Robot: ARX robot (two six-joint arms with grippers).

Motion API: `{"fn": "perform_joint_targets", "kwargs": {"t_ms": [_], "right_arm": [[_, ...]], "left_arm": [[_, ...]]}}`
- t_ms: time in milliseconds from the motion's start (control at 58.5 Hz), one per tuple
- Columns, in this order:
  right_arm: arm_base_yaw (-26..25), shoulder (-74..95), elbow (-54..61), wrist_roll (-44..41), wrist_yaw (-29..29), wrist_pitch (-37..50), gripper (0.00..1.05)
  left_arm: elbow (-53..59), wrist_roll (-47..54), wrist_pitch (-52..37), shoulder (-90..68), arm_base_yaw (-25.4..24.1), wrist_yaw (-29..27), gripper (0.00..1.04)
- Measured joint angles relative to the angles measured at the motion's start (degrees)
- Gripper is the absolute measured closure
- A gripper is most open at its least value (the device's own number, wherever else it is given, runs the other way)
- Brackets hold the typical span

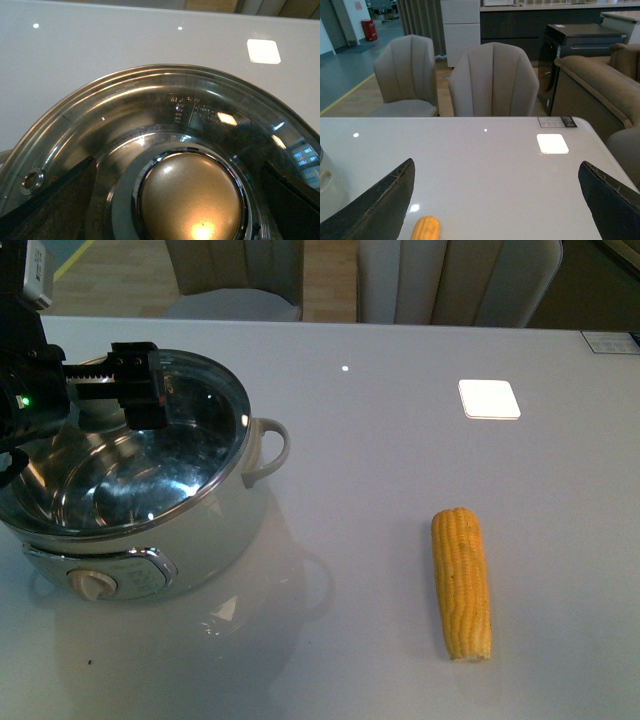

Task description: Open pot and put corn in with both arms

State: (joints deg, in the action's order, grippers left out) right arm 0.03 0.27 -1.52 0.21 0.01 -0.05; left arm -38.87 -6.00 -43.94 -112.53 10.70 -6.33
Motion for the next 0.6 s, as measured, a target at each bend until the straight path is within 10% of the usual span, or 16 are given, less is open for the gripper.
{"fn": "perform_joint_targets", "kwargs": {"t_ms": [410,599], "right_arm": [[0.0,0.0,0.0,0.0,0.0,0.0,0.09],[0.0,0.0,0.0,0.0,0.0,0.0,0.09]], "left_arm": [[-0.4,0.5,-0.9,-1.0,0.7,-1.4,0.57],[-0.4,1.9,-0.9,-0.9,0.7,-1.9,0.6]]}}
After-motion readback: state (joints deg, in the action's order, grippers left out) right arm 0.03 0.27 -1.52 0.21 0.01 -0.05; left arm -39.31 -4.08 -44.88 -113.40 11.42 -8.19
